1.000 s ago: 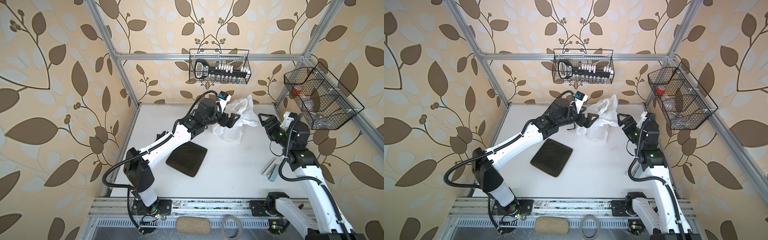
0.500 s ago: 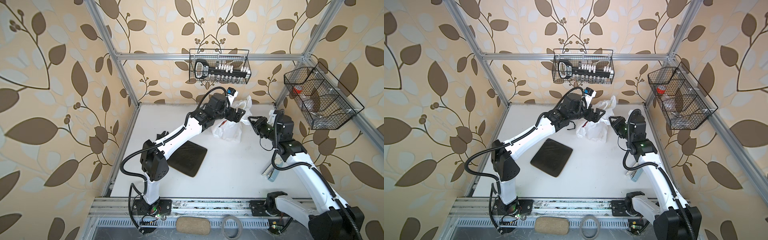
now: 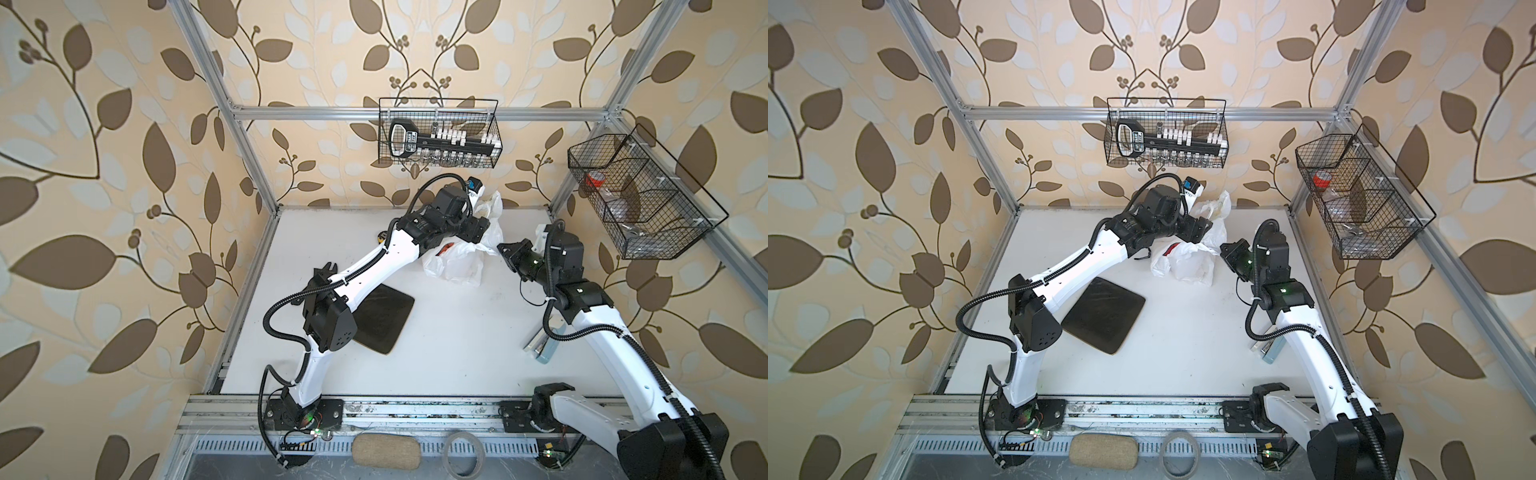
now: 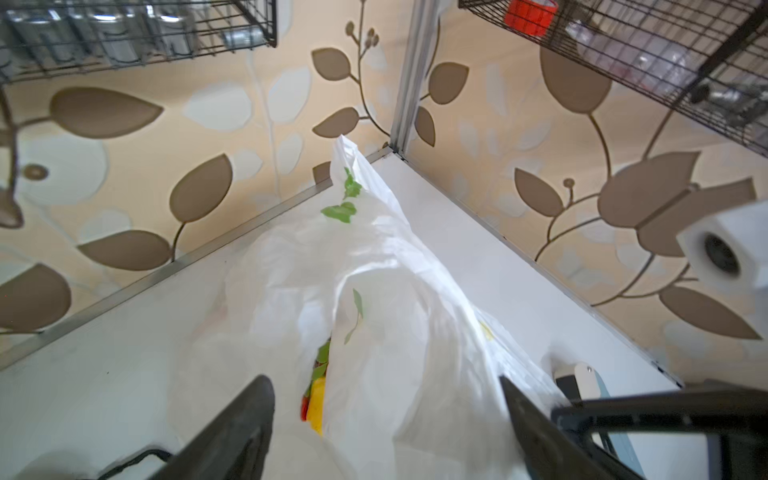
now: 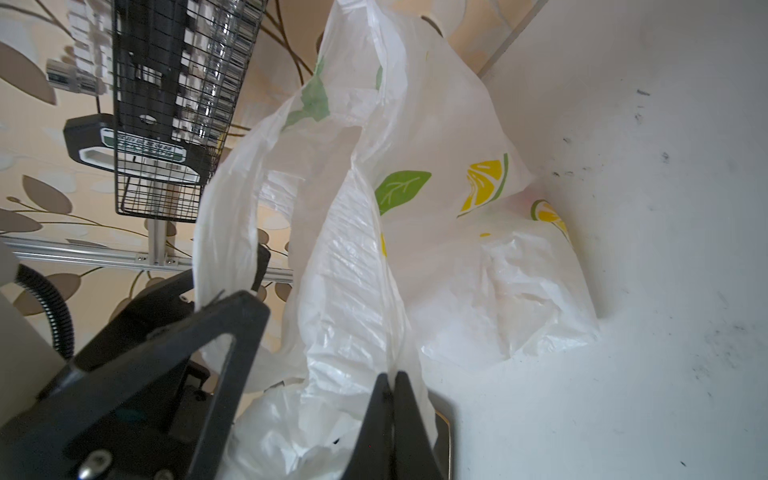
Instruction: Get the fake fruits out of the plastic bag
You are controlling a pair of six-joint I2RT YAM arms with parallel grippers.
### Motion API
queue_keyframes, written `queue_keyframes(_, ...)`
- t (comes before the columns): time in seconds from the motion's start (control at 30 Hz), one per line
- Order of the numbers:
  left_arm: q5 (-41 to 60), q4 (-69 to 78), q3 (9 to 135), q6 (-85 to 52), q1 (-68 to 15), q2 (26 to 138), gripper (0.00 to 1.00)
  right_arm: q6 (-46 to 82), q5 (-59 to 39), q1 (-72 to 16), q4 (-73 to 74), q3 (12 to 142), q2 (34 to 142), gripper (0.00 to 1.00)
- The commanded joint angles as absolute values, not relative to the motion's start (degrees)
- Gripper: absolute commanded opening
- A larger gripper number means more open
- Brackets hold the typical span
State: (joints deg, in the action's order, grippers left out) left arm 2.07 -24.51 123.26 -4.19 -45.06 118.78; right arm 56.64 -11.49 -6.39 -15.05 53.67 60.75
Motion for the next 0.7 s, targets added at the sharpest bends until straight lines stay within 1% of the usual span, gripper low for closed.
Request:
queue_keyframes(0.0,-2.37,-26.37,125.86,-2.64,-45.46,119.14,0.69,52.98,-8.45,-6.69,-19.6,52.76,58.19,0.02)
queue_keyframes(0.03,-2.87,-26.63,125.86,-2.64,-45.44,119.09,0.65,51.02,-7.75,-6.68,-20.39,52.49,57.47,0.01)
queue_keyframes(0.3,-5.98,-26.31,122.94,-1.02,-45.46,115.88,0.16,45.85,-0.8,-6.72,-28.39,49.87,49.62,0.0)
queue_keyframes(0.33,-6.05,-26.28,122.44,-0.88,-45.47,115.33,0.11,45.3,-0.21,-6.62,-29.53,50.07,48.92,0.02)
queue_keyframes(0.37,-5.97,-26.16,121.75,-0.88,-45.46,114.6,0.05,44.7,-0.01,-6.64,-30.65,50.71,48.15,0.15)
queue_keyframes(0.4,-5.68,-25.97,120.99,-0.88,-45.44,113.83,0.0,44.12,-0.5,-6.66,-31.78,51.6,47.57,0.3)
queue_keyframes(0.43,-5.41,-25.83,120.42,-1.04,-45.44,113.14,0.0,43.39,-1.67,-6.61,-32.51,52.6,47.05,0.45)
queue_keyframes(0.5,-4.59,-25.7,119.15,-1.82,-45.44,111.84,0.0,42.37,-5.61,-6.63,-34.06,55.39,46.29,0.72)
queue_keyframes(0.57,-3.82,-25.67,118.38,-2.92,-45.46,110.99,0.0,43.15,-7.72,-6.61,-37.33,58.03,46.06,0.88)
queue_keyframes(0.63,-3.41,-25.55,117.89,-4.04,-45.45,110.42,0.0,44.75,-9.29,-6.6,-40.67,59.7,45.95,0.99)
queue_keyframes(0.67,-3.19,-25.43,117.77,-4.52,-45.44,110.18,0.0,46.09,-10.45,-6.57,-41.53,59.97,45.72,1.0)
